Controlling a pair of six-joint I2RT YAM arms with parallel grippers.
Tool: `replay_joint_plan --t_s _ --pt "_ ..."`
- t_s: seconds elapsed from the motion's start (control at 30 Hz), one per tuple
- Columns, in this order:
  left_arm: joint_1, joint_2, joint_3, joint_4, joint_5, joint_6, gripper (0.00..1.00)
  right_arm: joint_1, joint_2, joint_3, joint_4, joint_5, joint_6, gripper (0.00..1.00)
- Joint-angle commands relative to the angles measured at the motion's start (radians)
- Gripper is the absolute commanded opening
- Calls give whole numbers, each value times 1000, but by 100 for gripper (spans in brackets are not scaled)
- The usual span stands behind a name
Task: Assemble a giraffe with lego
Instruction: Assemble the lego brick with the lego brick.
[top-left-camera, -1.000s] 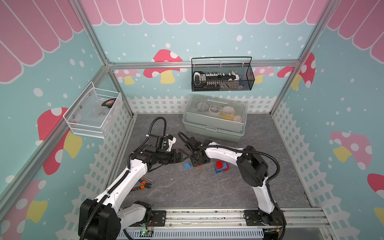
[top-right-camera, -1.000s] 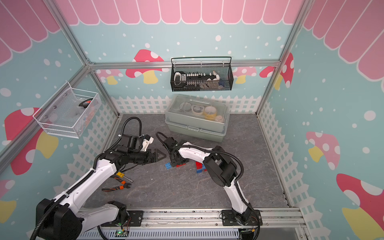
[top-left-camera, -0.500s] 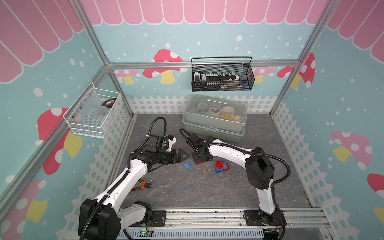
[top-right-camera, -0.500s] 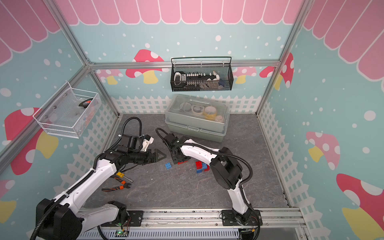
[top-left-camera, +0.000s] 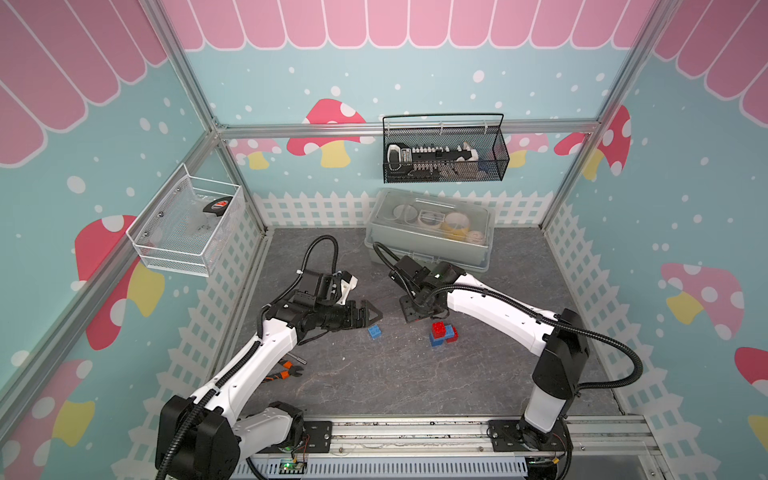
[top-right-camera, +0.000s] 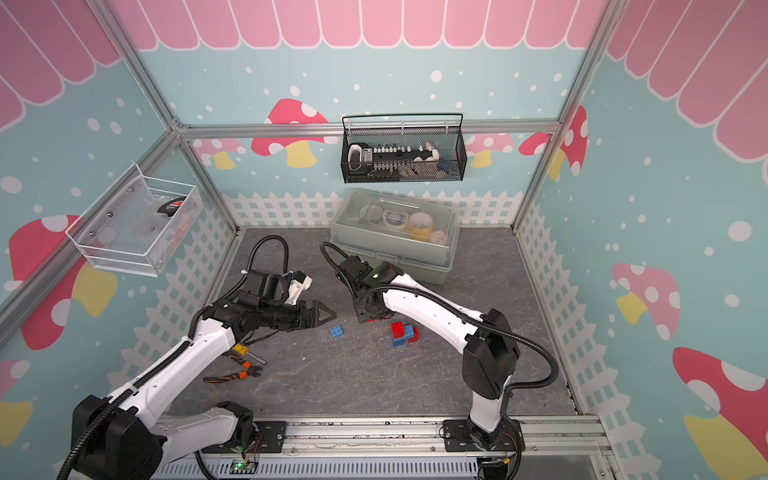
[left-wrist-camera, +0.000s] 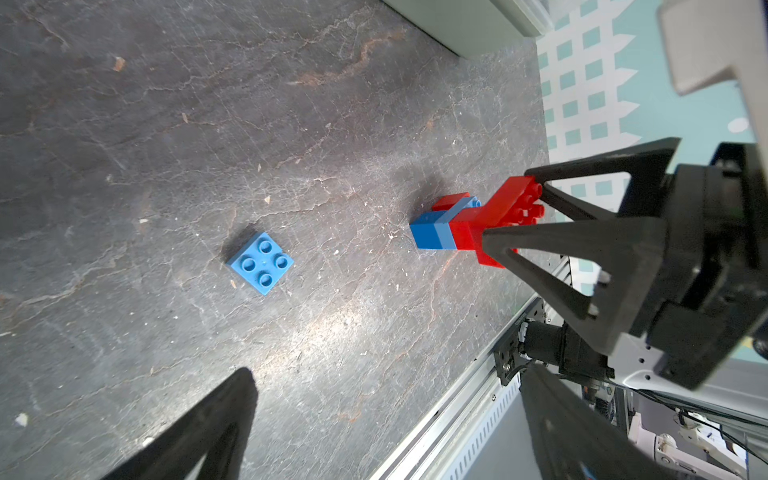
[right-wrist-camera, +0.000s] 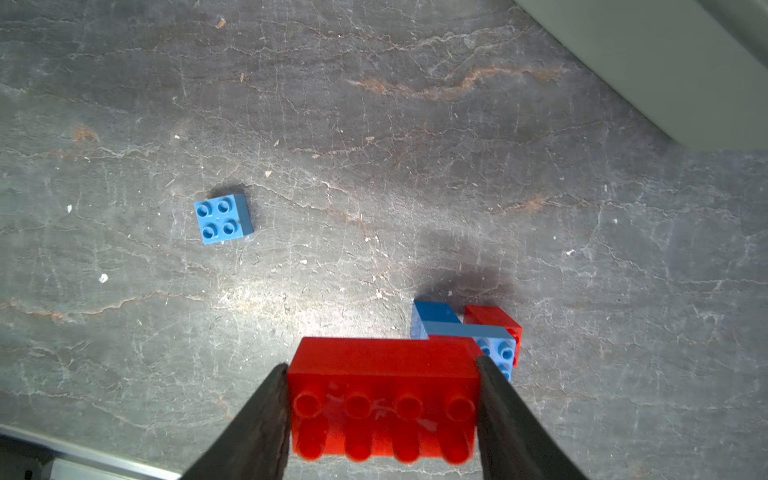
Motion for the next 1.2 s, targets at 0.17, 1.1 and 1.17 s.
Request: replay_joint_plan --t_s 0.17,1.1,1.17 --pt "-8 7 -8 0 10 -3 99 5 -113 -125 -40 8 46 46" --pt "-13 4 -8 -6 -5 -2 99 -50 -115 -249 79 -52 51 43" --pt "-13 3 -8 -6 -5 0 99 -54 -116 -257 83 -54 51 43"
